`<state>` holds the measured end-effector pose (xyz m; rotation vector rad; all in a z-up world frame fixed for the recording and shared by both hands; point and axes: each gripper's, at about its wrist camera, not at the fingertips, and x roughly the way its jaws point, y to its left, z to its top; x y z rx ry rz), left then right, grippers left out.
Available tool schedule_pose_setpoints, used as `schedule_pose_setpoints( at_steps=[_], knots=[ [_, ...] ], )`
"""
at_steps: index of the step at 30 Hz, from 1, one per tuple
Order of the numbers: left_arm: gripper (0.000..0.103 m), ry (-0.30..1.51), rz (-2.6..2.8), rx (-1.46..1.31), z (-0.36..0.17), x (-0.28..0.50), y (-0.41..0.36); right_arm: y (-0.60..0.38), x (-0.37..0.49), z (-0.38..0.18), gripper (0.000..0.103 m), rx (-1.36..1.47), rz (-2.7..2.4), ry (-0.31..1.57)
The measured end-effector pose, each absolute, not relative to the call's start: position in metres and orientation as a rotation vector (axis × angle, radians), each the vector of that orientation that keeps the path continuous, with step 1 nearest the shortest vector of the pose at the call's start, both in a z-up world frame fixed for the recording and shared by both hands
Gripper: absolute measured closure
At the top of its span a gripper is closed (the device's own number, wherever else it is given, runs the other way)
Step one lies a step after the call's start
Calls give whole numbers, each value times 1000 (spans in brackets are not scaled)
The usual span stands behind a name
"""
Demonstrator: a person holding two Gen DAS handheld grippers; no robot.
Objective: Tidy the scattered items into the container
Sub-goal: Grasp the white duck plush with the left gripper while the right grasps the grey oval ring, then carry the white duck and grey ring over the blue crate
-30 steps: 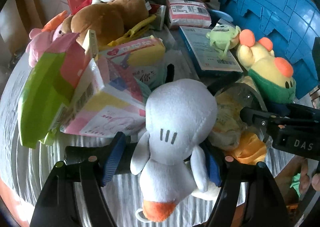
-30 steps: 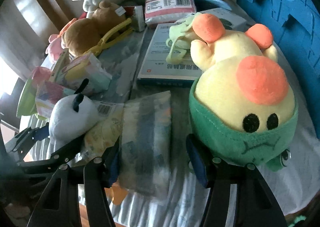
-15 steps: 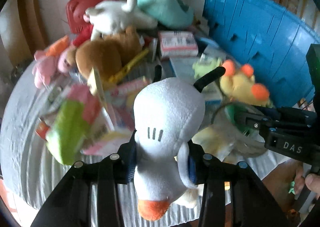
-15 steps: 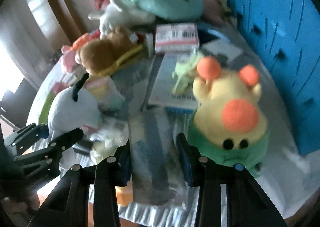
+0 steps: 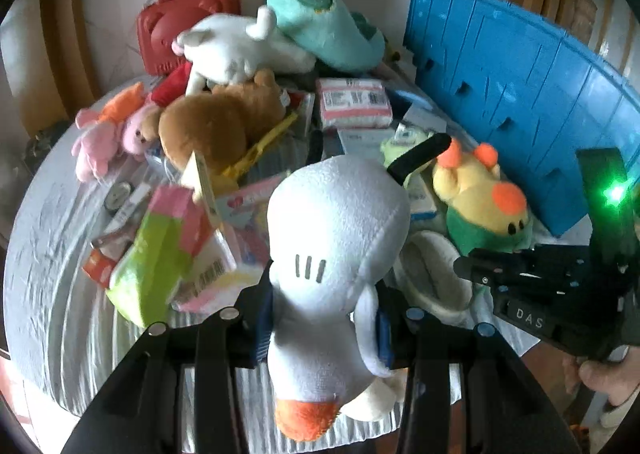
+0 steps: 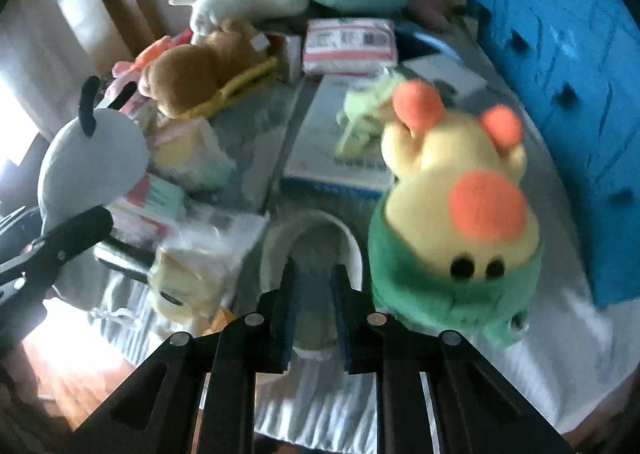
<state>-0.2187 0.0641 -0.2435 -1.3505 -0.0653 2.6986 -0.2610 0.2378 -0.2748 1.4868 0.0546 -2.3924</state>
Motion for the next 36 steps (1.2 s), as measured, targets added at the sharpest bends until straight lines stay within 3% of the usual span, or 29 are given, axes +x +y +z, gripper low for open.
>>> schedule_pose_setpoints(
  at_steps=[2,4,6,15,17,18,22,26,36],
  knots=[
    [63,-71,2690,-1370,-250,-219,64,236,-260,-279,61,1491,-2390,65],
    [63,-78,2686,-1383,-254,-220,62,233,-261,-281,22,1490,-2390,94],
    [63,-75,2686,-1388,-255,-222,61,229,-264,-283,11,1486,-2381,112],
    [63,-89,2681,-1431,-270,-232,53,204,-278,-314,10,1520,-2373,227],
    [63,-95,2679,-1435,-271,-233,51,195,-278,-318,19,1527,-2382,318],
    [63,-96,2680,-1433,-271,-233,50,193,-278,-319,29,1532,-2385,350],
    [63,-99,2688,-1407,-263,-230,47,202,-280,-311,32,1540,-2375,263],
    [63,-102,2712,-1347,-243,-227,44,208,-272,-271,32,1430,-2417,176],
    [63,-84,2767,-1180,-178,-216,41,200,-251,-169,32,1178,-2552,164]
  ],
)
